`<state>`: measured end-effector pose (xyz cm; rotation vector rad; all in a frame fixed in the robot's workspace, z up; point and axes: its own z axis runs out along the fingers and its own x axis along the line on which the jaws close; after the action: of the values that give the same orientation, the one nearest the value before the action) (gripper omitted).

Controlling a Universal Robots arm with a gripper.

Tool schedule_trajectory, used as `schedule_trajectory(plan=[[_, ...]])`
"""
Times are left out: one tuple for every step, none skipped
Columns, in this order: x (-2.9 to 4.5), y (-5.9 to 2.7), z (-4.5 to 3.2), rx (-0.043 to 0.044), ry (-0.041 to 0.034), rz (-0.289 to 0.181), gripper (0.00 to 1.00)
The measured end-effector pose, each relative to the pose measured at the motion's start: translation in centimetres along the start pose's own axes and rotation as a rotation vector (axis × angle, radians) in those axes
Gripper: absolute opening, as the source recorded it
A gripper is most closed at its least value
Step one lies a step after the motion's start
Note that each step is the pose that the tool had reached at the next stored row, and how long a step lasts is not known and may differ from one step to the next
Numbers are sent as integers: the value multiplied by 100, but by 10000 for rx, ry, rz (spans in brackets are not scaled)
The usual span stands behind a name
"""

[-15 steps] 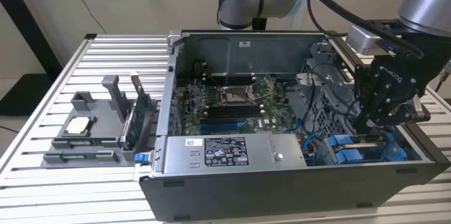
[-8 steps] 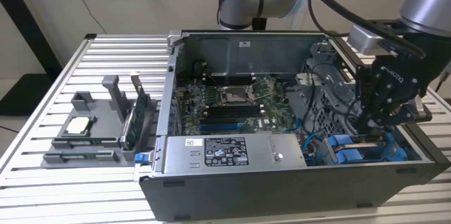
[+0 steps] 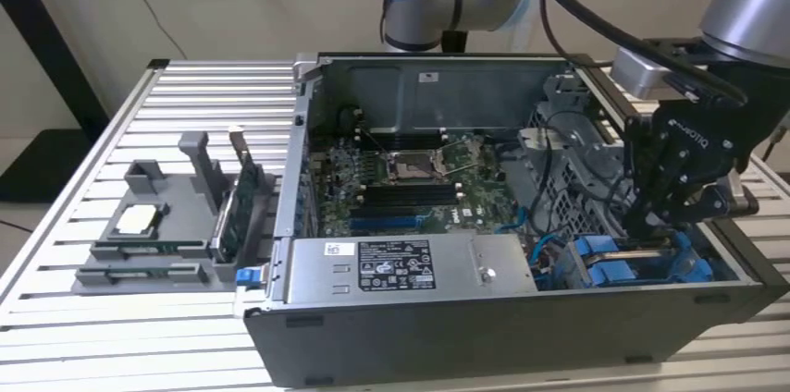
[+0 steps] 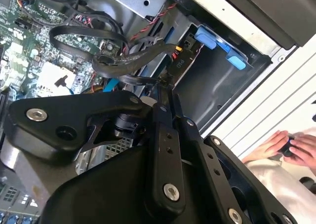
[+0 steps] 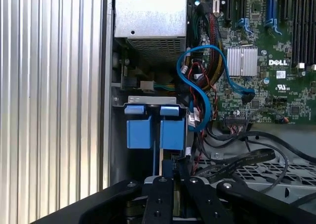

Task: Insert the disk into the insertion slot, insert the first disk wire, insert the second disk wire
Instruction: 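Insert the second disk wire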

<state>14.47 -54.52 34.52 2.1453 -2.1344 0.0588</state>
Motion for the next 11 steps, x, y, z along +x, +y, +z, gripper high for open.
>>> schedule_trajectory(plan=[[0, -1, 4, -3, 20, 1, 15], [-1, -2, 9, -4, 36, 3, 15], [-1, -2, 14, -5, 50, 4, 15], [-2, -2, 18, -5, 62, 5, 15], [-2, -3, 21, -6, 71, 6, 15], [-2, -3, 23, -7, 77, 6, 15], [-3, -3, 26, -7, 80, 6, 15], [-3, -4, 28, -7, 80, 6, 15], [-3, -4, 31, -7, 80, 6, 15], [-3, -5, 33, -8, 78, 6, 15], [-4, -6, 33, -8, 77, 6, 15]])
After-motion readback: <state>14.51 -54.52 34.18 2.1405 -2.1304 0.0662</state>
